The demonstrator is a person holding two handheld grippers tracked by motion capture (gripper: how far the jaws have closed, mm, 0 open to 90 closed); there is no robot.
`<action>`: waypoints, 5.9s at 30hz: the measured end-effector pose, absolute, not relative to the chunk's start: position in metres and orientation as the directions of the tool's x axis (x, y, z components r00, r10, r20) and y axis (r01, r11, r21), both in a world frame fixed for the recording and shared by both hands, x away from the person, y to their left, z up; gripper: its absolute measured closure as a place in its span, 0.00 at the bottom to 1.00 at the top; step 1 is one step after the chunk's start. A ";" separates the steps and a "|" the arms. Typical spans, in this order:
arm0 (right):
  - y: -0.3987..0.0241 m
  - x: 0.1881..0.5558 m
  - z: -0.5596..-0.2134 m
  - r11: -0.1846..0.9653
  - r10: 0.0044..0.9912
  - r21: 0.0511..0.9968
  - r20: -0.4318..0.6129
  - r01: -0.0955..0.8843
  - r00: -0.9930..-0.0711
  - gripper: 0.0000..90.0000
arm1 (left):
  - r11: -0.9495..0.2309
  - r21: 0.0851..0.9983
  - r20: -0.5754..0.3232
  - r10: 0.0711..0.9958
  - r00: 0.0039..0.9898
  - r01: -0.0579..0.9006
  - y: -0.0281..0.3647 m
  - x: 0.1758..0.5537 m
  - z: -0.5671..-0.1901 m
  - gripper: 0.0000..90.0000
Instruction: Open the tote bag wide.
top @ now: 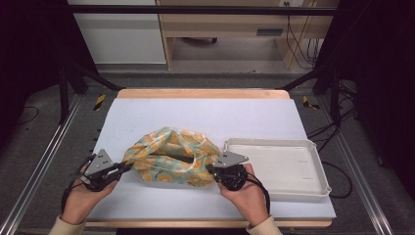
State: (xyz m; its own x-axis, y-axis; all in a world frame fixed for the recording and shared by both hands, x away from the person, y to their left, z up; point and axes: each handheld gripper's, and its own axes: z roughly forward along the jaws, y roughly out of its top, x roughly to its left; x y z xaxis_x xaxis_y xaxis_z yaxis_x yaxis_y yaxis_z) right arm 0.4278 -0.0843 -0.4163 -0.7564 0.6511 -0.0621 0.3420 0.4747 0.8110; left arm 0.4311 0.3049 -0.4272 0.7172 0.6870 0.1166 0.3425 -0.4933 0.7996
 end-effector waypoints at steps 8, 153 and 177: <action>-0.080 0.447 -0.429 0.576 0.667 0.729 -0.160 0.368 -0.728 1.00 | -0.526 0.752 0.065 0.660 0.749 0.398 0.296 0.438 -0.453 0.95; -0.023 0.425 -0.435 0.659 0.363 0.729 -0.092 0.186 -0.927 1.00 | -0.427 0.801 0.075 0.767 0.638 0.420 0.283 0.496 -0.410 0.33; -0.032 0.415 -0.448 0.777 0.289 0.602 -0.084 0.182 -0.954 1.00 | -0.495 0.709 0.111 0.782 0.614 0.502 0.293 0.511 -0.434 0.99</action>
State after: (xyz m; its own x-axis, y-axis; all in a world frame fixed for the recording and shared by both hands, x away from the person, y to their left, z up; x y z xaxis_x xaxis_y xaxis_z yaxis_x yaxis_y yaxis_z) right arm 0.4147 -0.0324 -0.4485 -0.9537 0.2889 -0.0838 0.1824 0.7771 0.6024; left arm 0.5114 0.2928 -0.4339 0.6138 0.7815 0.1114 0.5019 -0.4953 0.7091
